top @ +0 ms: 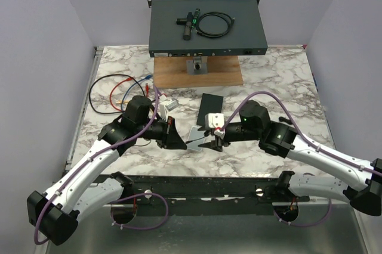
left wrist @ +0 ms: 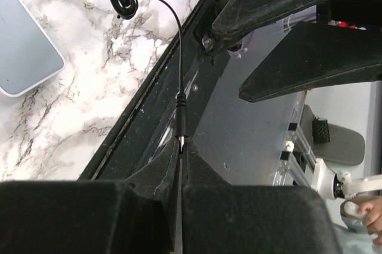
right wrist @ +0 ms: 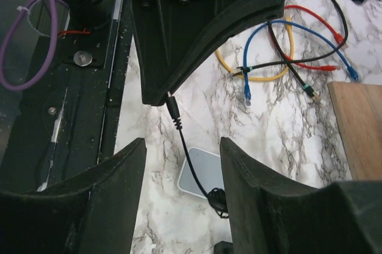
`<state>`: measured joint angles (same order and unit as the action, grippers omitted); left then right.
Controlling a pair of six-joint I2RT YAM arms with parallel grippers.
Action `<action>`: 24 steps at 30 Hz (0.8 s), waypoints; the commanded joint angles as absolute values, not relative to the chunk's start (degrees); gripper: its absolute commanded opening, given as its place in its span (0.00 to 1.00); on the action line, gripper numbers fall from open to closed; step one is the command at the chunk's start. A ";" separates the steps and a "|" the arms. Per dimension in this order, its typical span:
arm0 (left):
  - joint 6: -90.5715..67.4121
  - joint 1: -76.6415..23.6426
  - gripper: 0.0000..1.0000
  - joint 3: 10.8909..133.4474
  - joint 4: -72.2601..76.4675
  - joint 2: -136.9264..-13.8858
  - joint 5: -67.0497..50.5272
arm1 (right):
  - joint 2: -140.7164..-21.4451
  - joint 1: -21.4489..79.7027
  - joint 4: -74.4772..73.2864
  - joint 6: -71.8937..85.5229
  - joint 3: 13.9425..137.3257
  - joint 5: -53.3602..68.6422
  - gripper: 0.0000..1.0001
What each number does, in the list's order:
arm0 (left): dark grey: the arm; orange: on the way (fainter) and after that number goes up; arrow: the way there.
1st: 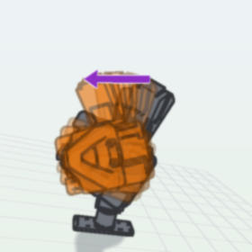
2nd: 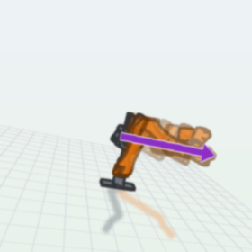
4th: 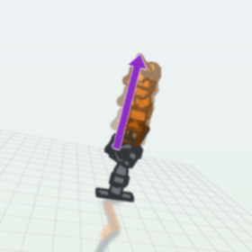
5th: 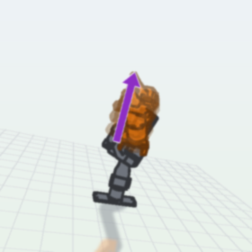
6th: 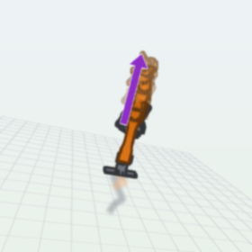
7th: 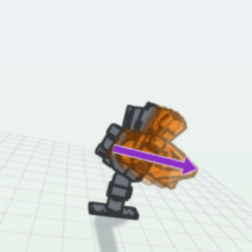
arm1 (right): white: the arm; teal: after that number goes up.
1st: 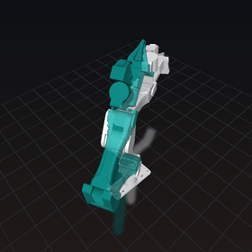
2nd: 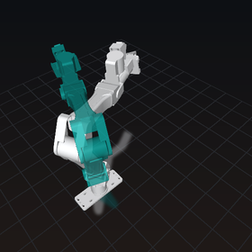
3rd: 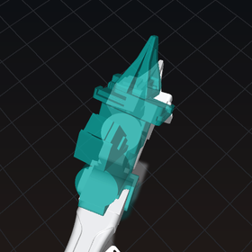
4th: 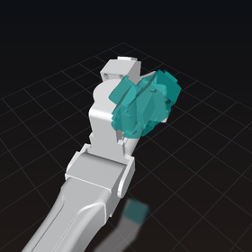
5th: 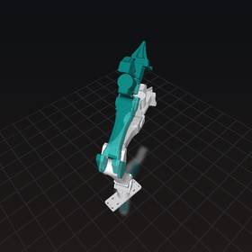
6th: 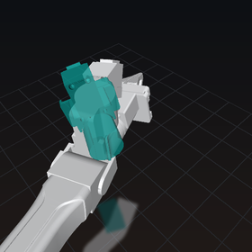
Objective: Insert the plug into the switch port
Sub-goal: Pick up the connector from the center of the board.
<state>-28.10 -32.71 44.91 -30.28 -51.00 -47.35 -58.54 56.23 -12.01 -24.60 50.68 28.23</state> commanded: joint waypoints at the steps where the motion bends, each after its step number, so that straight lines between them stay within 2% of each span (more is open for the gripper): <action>1: -23.38 -32.69 0.00 47.11 -34.41 -51.66 -51.05 | -61.01 57.78 -11.85 -29.78 54.80 29.07 0.53; 7: -21.82 -32.47 0.00 47.61 -35.47 -51.68 -52.20 | -64.35 59.86 -13.72 -31.85 56.94 27.65 0.46; 24: -20.92 -32.47 0.00 47.81 -36.38 -50.89 -51.99 | -67.71 63.18 -17.27 -33.05 57.39 24.62 0.39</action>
